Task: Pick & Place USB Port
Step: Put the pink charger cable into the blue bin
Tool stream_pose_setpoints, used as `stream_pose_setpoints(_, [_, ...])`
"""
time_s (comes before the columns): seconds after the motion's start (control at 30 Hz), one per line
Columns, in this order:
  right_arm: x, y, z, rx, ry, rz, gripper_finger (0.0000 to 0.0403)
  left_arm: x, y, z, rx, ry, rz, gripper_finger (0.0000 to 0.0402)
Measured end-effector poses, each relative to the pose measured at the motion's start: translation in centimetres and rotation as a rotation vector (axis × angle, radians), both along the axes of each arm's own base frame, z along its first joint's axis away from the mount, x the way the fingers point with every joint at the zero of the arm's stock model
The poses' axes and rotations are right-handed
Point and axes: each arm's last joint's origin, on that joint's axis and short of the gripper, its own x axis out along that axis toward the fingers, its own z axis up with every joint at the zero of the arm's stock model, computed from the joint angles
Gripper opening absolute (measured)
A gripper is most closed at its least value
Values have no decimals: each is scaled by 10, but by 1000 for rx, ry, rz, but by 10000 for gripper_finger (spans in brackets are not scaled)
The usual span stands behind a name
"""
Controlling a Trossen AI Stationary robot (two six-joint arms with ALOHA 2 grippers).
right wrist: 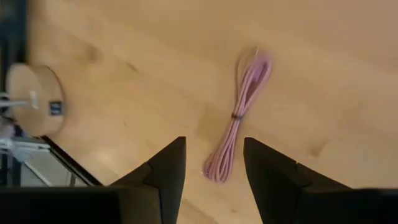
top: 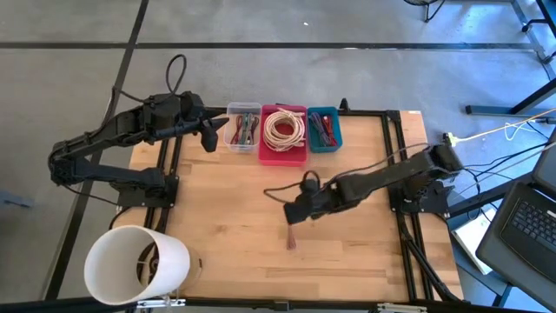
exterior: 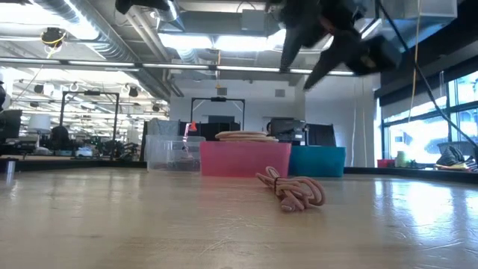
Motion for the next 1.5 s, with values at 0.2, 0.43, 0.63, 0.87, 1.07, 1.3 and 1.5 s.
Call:
stream_pose_setpoints(0.2, [18, 14, -35, 44, 38, -5, 163, 8, 1, -4, -47, 10, -43, 143])
stream_pose_setpoints(0.43, [24, 24, -63, 31, 101, -4, 163, 14, 2, -9, -77, 30, -62, 143])
stream_pose_setpoints(0.63, [33, 28, -86, 26, 106, 3, 163, 15, 2, -9, -82, 28, -57, 143])
stream_pose_setpoints(0.87, [38, 29, -108, 7, 134, 20, 163, 15, 2, -9, -89, 25, -56, 143])
stream_pose_setpoints(1.07, [39, 29, -112, -23, 143, 53, 130, 15, 2, -9, -93, 22, -54, 143])
stream_pose_setpoints(1.3, [37, 27, -106, -99, 189, 123, 17, 15, 2, -9, -97, 19, -50, 143])
stream_pose_setpoints(1.5, [6, 24, -20, -330, 389, 125, 11, 15, 2, -8, -95, 15, -48, 143])
